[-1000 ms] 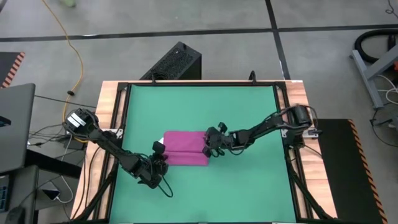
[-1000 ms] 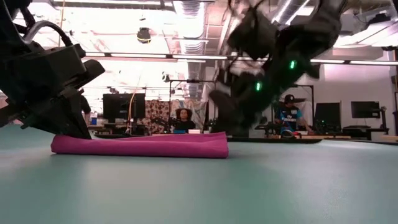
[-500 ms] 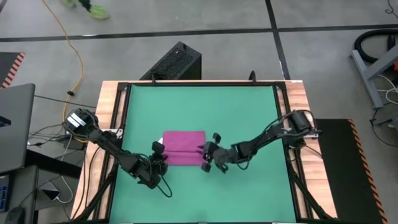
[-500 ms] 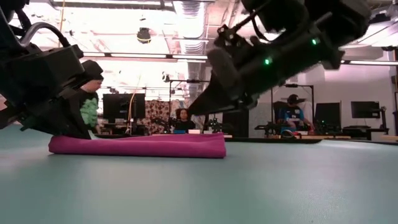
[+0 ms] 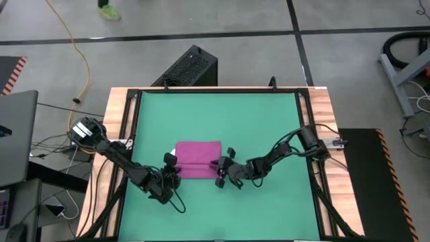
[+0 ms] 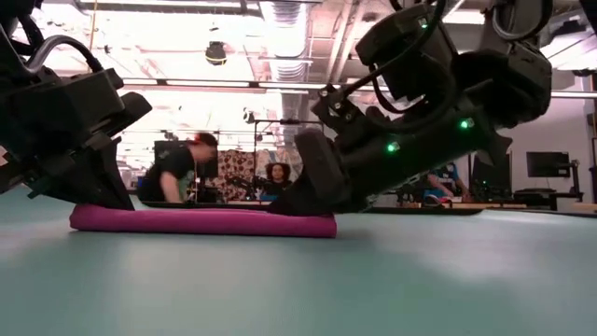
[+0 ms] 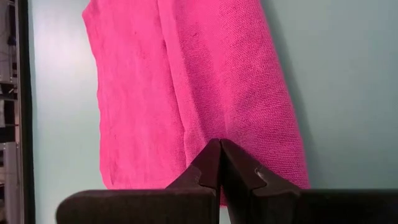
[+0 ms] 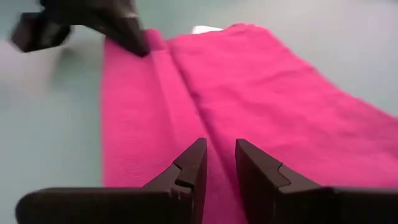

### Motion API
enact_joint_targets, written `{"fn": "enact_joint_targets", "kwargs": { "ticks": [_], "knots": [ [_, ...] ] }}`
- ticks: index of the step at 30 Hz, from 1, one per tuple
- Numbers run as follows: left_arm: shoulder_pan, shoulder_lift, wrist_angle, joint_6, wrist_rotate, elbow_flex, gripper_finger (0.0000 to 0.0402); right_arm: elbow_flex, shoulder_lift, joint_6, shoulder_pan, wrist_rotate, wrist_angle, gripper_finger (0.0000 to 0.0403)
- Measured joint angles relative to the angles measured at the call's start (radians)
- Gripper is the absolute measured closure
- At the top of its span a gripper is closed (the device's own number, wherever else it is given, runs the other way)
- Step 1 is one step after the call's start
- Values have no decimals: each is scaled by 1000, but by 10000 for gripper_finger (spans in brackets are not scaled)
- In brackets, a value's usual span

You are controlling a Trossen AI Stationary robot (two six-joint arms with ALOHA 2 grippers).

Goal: Roll towel into tight, uniform cylinder
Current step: Roll the pink towel

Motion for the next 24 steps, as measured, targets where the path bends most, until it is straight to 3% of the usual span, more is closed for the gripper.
{"fn": "enact_joint_targets", "kwargs": {
  "ticks": [4, 9, 24],
  "knots": [
    [0, 0, 0, 0, 0, 0, 402, -2, -50, -73, 15, 56, -3, 297],
    [0, 0, 2, 0, 1, 0, 401, 1, -116, -189, 48, 32, 9, 297],
    [0, 0, 17, 4, 3, 0, 401, 14, -13, -185, 34, -43, 16, 297]
  ]
}}
